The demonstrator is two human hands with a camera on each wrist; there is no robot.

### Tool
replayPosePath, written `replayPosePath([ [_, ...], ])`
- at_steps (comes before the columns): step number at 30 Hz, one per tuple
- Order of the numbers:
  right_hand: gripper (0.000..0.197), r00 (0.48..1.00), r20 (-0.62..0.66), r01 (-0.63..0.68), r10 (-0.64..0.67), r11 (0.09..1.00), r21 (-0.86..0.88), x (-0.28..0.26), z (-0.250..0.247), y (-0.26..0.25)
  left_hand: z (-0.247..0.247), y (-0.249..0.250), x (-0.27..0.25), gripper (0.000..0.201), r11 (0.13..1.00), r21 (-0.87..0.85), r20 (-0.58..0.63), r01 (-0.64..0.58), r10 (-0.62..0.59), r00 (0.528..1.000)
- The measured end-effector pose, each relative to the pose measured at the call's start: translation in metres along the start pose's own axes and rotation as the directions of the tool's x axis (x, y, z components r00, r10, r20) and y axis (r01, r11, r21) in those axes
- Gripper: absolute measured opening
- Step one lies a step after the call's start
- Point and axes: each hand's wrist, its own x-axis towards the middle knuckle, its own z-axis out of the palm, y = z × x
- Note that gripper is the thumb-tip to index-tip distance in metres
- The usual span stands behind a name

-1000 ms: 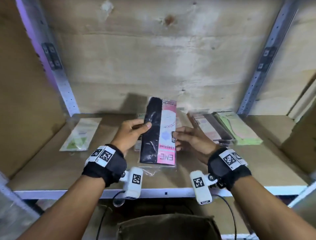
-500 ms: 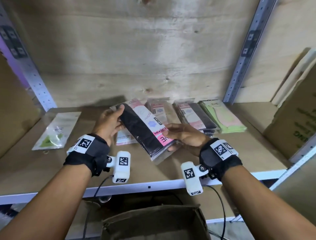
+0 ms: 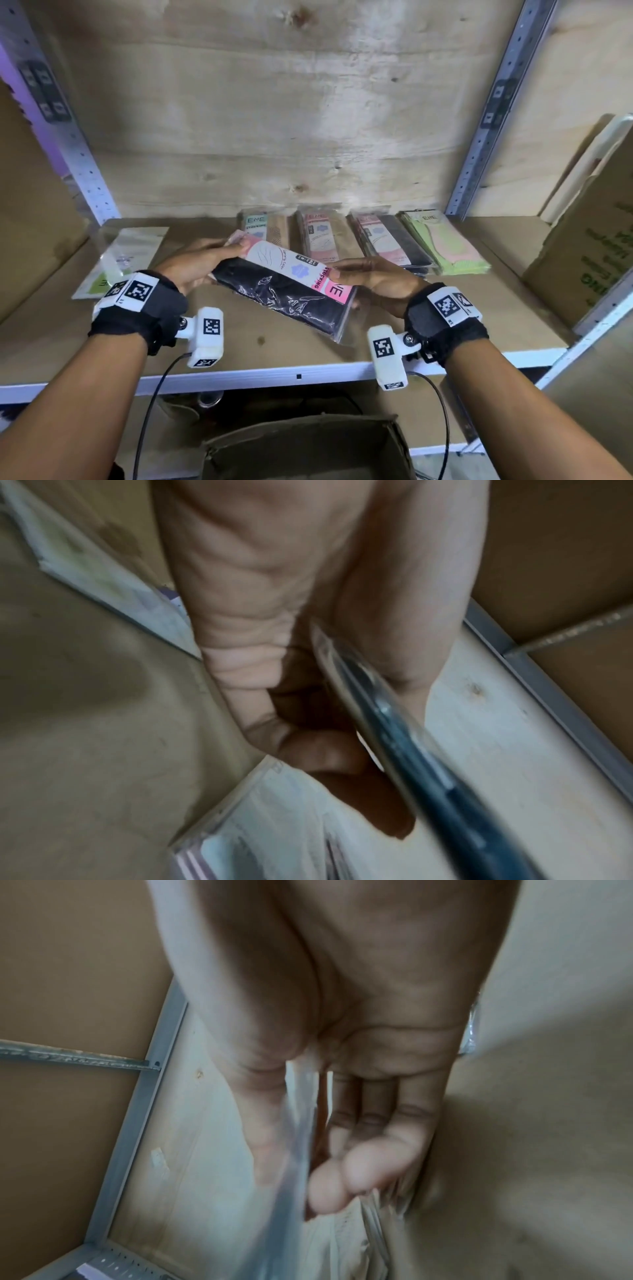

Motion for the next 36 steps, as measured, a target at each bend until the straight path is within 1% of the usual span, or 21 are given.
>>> replayPosePath([
  [2, 0.05, 0.999, -0.042, 0.025, -0.022, 0.997, 0.073, 0.002, 0.003, -0.002, -0.005, 0.001, -0.005, 0.031, 0.999, -0.035, -0.035, -0.015, 0.013, 0.999],
  [4, 0.046, 0.996, -0.077, 0.052, -0.038, 0.981, 0.186, 0.003, 0.004, -0.001, -0.007, -0.001, -0.005, 0.04, 0.996, -0.09, -0.09, -0.022, 0.014, 0.996],
  [5, 0.042, 0.995, -0.091, 0.066, -0.044, 0.967, 0.247, 0.004, 0.005, -0.001, -0.009, -0.002, -0.005, 0.041, 0.991, -0.128, -0.124, -0.026, 0.011, 0.992],
  [7, 0.037, 0.99, -0.125, 0.101, -0.063, 0.939, 0.327, 0.007, 0.007, -0.001, -0.01, -0.002, -0.005, 0.038, 0.981, -0.192, -0.169, -0.036, 0.003, 0.986],
  [9, 0.033, 0.986, -0.152, 0.124, -0.073, 0.925, 0.36, 0.011, 0.012, -0.002, -0.01, -0.002, -0.007, 0.035, 0.971, -0.232, -0.176, -0.052, 0.01, 0.984],
  [13, 0.011, 0.978, -0.199, 0.156, -0.061, 0.847, 0.508, 0.019, 0.026, 0.0, -0.006, 0.002, -0.011, 0.022, 0.939, -0.339, -0.209, -0.062, -0.01, 0.978],
  [15, 0.015, 0.975, -0.205, 0.185, -0.084, 0.82, 0.542, 0.023, 0.032, 0.001, -0.003, 0.002, -0.013, 0.015, 0.924, -0.38, -0.203, -0.048, -0.032, 0.979],
  [17, 0.026, 0.973, -0.203, 0.203, -0.107, 0.814, 0.544, 0.026, 0.037, 0.0, 0.002, 0.002, -0.016, 0.012, 0.923, -0.384, -0.152, -0.019, -0.043, 0.987],
  [19, 0.021, 0.976, -0.186, 0.195, -0.114, 0.835, 0.515, 0.028, 0.044, -0.002, 0.008, 0.001, -0.018, 0.01, 0.92, -0.391, -0.08, -0.009, -0.024, 0.997],
  [20, 0.018, 0.977, -0.181, 0.192, -0.116, 0.847, 0.495, 0.029, 0.048, -0.001, 0.013, 0.0, -0.02, 0.012, 0.922, -0.388, -0.051, -0.014, -0.006, 0.999],
  [21, 0.02, 0.976, -0.178, 0.197, -0.125, 0.857, 0.476, 0.03, 0.052, -0.001, 0.019, -0.001, -0.021, 0.016, 0.929, -0.37, -0.031, -0.02, 0.009, 0.999],
  [22, 0.025, 0.973, -0.181, 0.21, -0.141, 0.863, 0.46, 0.032, 0.056, 0.0, 0.026, -0.004, -0.021, 0.023, 0.945, -0.324, -0.032, -0.035, 0.026, 0.999],
  [23, 0.03, 0.968, -0.19, 0.233, -0.162, 0.86, 0.454, 0.033, 0.058, 0.002, 0.033, -0.008, -0.021, 0.029, 0.968, -0.243, -0.064, -0.057, 0.042, 0.997],
  [25, 0.035, 0.959, -0.215, 0.27, -0.187, 0.838, 0.474, 0.037, 0.06, 0.004, 0.042, -0.015, -0.018, 0.033, 0.994, -0.062, -0.125, -0.095, 0.087, 0.988],
  [27, 0.033, 0.956, -0.243, 0.266, -0.164, 0.831, 0.489, 0.038, 0.057, 0.006, 0.043, -0.016, -0.015, 0.038, 0.995, 0.007, -0.076, -0.102, 0.102, 0.992],
  [28, 0.03, 0.957, -0.253, 0.255, -0.145, 0.835, 0.487, 0.039, 0.055, 0.006, 0.04, -0.015, -0.013, 0.046, 0.995, 0.026, -0.052, -0.094, 0.095, 0.994],
  [29, 0.027, 0.958, -0.257, 0.243, -0.13, 0.842, 0.482, 0.038, 0.053, 0.006, 0.035, -0.013, -0.011, 0.052, 0.994, 0.063, -0.063, -0.091, 0.095, 0.994],
  [31, 0.023, 0.967, -0.231, 0.208, -0.109, 0.861, 0.465, 0.035, 0.051, 0.006, 0.024, -0.011, -0.005, 0.058, 0.988, 0.116, -0.147, -0.101, 0.118, 0.982],
  [32, 0.022, 0.975, -0.199, 0.183, -0.103, 0.876, 0.446, 0.032, 0.051, 0.006, 0.018, -0.01, -0.001, 0.059, 0.991, 0.087, -0.175, -0.103, 0.117, 0.978],
  [34, 0.024, 0.989, -0.1, 0.141, -0.111, 0.911, 0.388, 0.027, 0.052, 0.006, 0.009, -0.007, 0.004, 0.064, 0.993, -0.056, -0.197, -0.105, 0.092, 0.976],
  [36, 0.028, 0.992, 0.016, 0.118, -0.129, 0.944, 0.309, 0.022, 0.052, 0.006, 0.0, -0.005, 0.009, 0.068, 0.972, -0.193, -0.216, -0.133, 0.09, 0.972],
])
